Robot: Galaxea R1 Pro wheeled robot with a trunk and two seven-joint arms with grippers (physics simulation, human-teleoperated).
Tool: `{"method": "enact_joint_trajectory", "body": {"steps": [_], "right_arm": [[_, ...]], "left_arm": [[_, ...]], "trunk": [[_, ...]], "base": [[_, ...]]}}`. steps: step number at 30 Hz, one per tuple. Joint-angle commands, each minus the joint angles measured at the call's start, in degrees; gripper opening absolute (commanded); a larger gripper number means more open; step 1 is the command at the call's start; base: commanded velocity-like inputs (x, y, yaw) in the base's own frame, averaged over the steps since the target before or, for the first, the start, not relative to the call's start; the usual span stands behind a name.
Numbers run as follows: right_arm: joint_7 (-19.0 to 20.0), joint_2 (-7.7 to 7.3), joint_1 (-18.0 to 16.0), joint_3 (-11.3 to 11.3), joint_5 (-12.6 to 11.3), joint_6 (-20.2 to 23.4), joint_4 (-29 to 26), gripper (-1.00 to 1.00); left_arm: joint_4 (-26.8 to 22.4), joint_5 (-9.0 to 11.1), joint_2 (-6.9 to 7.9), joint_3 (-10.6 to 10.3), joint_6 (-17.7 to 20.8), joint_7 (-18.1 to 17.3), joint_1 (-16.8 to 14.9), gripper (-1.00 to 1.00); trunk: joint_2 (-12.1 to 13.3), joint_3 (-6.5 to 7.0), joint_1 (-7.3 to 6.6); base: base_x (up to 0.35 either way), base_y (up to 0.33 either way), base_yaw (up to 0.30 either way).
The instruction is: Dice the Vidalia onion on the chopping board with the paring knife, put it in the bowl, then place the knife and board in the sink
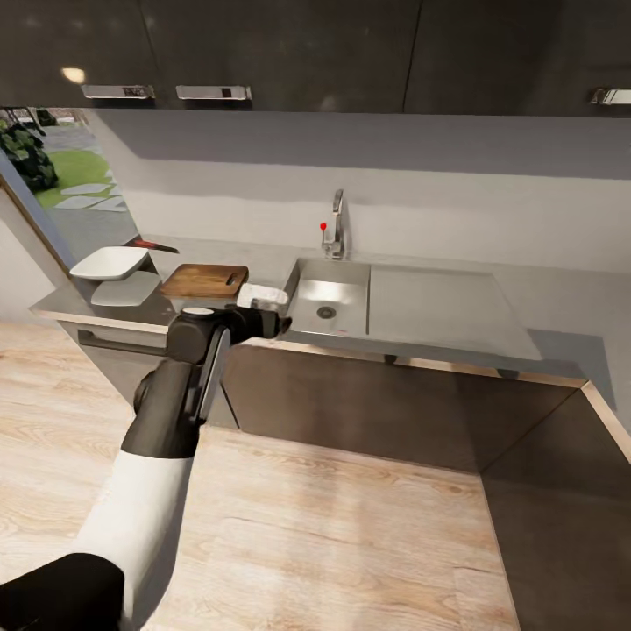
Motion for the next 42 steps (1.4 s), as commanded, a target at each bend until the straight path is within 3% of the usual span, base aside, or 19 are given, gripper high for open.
{"method": "enact_joint_trajectory", "body": {"steps": [1,6,7,13,21,34,42], "right_arm": [[-0.48,-0.01,-0.03,0.25,0.16,-0.06,0.03,1.00],[-0.48,0.04,-0.03,0.25,0.16,-0.06,0.04,1.00],[-0.49,0.06,-0.03,0.25,0.17,-0.06,0.03,1.00],[-0.48,0.09,-0.03,0.27,0.16,-0.10,0.03,1.00],[-0.50,0.16,-0.03,0.26,0.16,-0.15,-0.04,1.00],[-0.50,0.17,-0.03,0.25,0.16,-0.15,-0.07,1.00],[-0.50,0.17,-0.03,0.25,0.18,-0.15,-0.07,1.00]], "left_arm": [[0.53,0.18,-0.03,0.02,0.20,-0.51,-1.09,1.00],[7.61,6.04,-0.18,0.02,0.06,-0.36,-8.45,1.00],[8.73,6.46,-0.23,0.00,0.05,-0.34,-9.06,1.00],[8.85,6.82,0.02,-0.17,0.10,-0.44,-9.66,1.00],[5.98,6.82,2.11,-0.50,0.09,-0.55,-9.54,1.00],[9.75,6.73,1.84,-0.67,-0.05,-0.57,-9.49,1.00],[12.53,6.72,1.82,-3.22,-0.24,-0.53,-9.43,1.00]], "trunk": [[-0.10,-0.10,0.03],[-0.10,-0.10,0.03],[-0.10,-0.10,0.03],[-0.10,-0.10,0.03],[-0.10,-0.10,0.03],[-0.10,-0.10,0.03],[-0.10,-0.10,0.03]], "base": [[0.000,0.000,0.000],[0.000,0.000,0.000],[0.000,0.000,0.000],[0.000,0.000,0.000],[0.014,-0.006,0.000],[0.237,-0.152,0.000],[0.269,-0.218,0.000]]}}
